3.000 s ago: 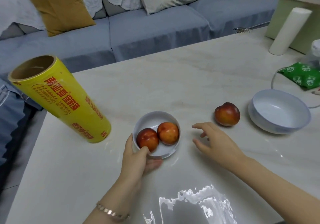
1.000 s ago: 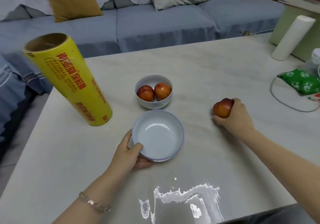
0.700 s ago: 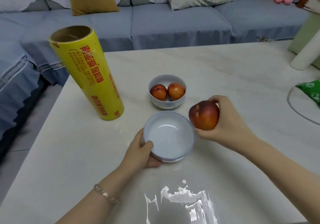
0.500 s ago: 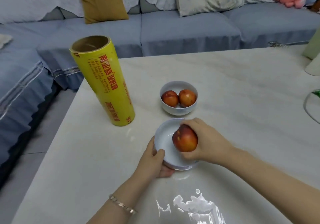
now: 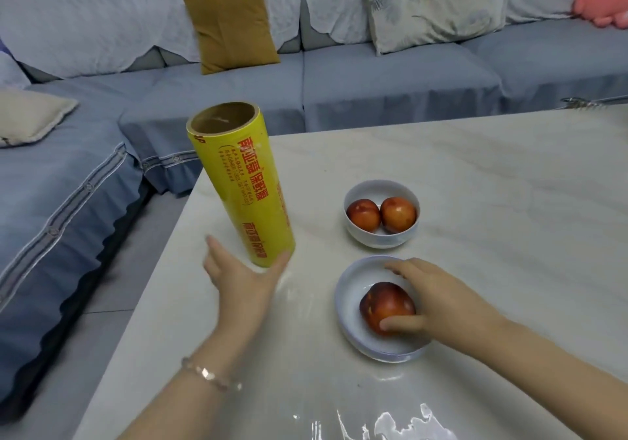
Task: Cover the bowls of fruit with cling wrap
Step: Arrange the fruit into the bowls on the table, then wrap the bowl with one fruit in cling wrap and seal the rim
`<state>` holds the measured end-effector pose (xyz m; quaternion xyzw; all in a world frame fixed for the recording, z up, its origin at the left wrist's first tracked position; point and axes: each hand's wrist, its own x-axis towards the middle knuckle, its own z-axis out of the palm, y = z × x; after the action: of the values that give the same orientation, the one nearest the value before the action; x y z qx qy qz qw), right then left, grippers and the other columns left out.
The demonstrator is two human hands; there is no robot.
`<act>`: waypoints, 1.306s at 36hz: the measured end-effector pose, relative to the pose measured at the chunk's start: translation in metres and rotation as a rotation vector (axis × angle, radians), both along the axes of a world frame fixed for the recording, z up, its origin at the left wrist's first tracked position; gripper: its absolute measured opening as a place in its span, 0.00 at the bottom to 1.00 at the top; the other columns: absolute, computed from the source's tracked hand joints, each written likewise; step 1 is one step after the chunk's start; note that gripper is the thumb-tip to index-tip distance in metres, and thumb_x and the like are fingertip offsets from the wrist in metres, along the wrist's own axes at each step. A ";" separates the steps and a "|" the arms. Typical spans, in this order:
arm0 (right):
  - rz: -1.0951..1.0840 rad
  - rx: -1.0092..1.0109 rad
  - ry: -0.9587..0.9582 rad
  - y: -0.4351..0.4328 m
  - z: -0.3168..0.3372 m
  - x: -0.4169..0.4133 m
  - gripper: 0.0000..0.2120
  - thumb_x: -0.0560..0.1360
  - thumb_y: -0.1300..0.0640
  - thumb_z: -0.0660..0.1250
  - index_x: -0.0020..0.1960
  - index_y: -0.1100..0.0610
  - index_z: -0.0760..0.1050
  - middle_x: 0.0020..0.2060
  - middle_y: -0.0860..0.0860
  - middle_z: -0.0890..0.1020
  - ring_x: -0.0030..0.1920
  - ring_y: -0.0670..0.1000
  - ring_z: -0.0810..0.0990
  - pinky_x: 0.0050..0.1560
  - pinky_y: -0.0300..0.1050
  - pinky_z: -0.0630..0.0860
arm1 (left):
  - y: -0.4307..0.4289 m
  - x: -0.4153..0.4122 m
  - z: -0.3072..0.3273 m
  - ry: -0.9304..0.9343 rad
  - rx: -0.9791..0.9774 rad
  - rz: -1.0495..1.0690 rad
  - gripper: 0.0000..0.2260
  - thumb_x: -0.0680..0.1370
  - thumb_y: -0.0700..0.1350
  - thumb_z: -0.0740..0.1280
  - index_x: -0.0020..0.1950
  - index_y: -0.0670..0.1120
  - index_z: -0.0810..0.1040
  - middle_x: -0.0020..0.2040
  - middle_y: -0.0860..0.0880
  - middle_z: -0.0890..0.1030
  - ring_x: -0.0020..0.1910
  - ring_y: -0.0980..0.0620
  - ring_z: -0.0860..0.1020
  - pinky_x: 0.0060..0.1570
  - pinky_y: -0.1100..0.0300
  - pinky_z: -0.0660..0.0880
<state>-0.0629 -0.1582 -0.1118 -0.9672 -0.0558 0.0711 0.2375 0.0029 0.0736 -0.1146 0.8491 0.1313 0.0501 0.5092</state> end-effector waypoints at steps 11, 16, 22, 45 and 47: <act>-0.112 0.114 -0.087 -0.011 0.023 -0.006 0.17 0.72 0.48 0.67 0.61 0.47 0.72 0.53 0.39 0.76 0.51 0.39 0.73 0.55 0.32 0.67 | 0.011 0.071 0.044 -0.219 -0.140 -0.145 0.38 0.66 0.41 0.78 0.70 0.48 0.61 0.65 0.50 0.72 0.59 0.54 0.73 0.54 0.58 0.72; -0.165 0.273 -0.165 0.004 0.038 -0.004 0.13 0.72 0.52 0.68 0.57 0.49 0.76 0.50 0.40 0.78 0.51 0.40 0.76 0.53 0.33 0.71 | 0.007 0.060 0.047 -0.292 -0.161 -0.058 0.34 0.64 0.42 0.79 0.64 0.49 0.65 0.58 0.52 0.75 0.54 0.54 0.75 0.49 0.59 0.73; -0.136 0.574 -0.124 0.059 0.061 0.009 0.22 0.67 0.45 0.70 0.59 0.44 0.71 0.51 0.38 0.76 0.52 0.36 0.75 0.53 0.26 0.71 | 0.011 0.022 0.066 -0.091 -0.401 -0.104 0.30 0.65 0.46 0.77 0.64 0.49 0.69 0.56 0.52 0.79 0.52 0.51 0.79 0.42 0.58 0.76; -0.404 0.968 -0.041 0.049 0.044 -0.007 0.33 0.56 0.33 0.65 0.58 0.45 0.74 0.48 0.43 0.83 0.52 0.45 0.80 0.59 0.50 0.76 | -0.011 -0.051 0.042 0.261 -0.658 -0.537 0.36 0.58 0.55 0.73 0.63 0.66 0.66 0.53 0.53 0.83 0.49 0.46 0.83 0.39 0.54 0.80; -0.433 1.072 -0.097 0.046 0.050 0.002 0.27 0.56 0.37 0.67 0.54 0.43 0.73 0.41 0.43 0.84 0.49 0.45 0.82 0.59 0.51 0.76 | -0.009 -0.052 0.039 0.243 -0.637 -0.544 0.35 0.57 0.55 0.74 0.61 0.68 0.66 0.51 0.55 0.83 0.49 0.47 0.83 0.39 0.55 0.80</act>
<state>-0.0613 -0.1126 -0.0621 -0.7032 0.1043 -0.0618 0.7006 -0.0494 0.0648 -0.0755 0.6531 -0.0293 -0.2293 0.7211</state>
